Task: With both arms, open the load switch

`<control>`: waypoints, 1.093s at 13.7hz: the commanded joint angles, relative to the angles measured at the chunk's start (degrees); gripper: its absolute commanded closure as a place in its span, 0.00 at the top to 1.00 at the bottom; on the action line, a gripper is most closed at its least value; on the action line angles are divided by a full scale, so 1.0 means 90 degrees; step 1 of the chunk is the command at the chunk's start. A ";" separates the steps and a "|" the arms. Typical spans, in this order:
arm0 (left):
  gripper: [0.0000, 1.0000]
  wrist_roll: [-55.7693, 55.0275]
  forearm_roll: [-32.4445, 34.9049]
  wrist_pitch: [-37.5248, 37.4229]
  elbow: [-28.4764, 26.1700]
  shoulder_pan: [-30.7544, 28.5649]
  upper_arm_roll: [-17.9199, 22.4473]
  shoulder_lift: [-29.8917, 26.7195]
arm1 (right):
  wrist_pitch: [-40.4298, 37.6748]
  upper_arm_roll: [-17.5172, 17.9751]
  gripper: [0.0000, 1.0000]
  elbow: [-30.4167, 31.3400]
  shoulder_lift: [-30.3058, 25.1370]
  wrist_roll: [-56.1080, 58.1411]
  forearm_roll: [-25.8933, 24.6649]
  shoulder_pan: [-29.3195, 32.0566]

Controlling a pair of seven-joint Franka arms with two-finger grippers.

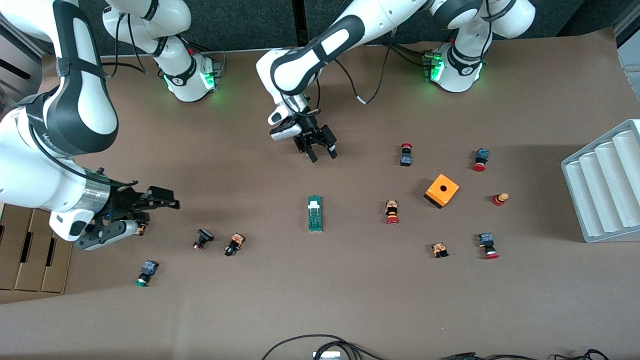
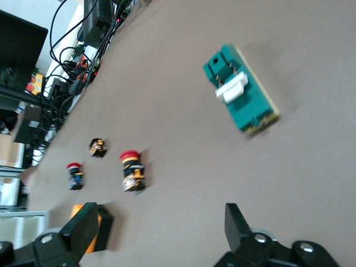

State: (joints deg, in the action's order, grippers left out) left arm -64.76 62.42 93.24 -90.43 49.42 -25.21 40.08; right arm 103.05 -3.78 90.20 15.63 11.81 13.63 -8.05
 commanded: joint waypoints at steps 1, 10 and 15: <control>1.00 0.1186 -0.0460 -0.0282 -0.0050 -0.0031 -0.0031 -0.0390 | 0.0005 0.0059 1.00 0.0085 -0.0232 0.0046 -0.0740 0.0161; 1.00 0.5580 -0.2938 -0.0204 0.0885 -0.1797 -0.0021 -0.1221 | -0.1252 -0.0302 1.00 -0.0159 -0.1120 -0.0023 -0.1289 0.0260; 1.00 0.6444 -0.4714 -0.0184 0.1239 -0.3261 -0.0031 -0.1669 | -0.1500 -0.0703 1.00 -0.0159 -0.1122 -0.0071 -0.1231 0.0338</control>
State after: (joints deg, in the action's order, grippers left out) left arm -8.37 26.25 91.40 -79.21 24.51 -24.85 28.13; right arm 89.83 -10.22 88.66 4.64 11.68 3.09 -5.14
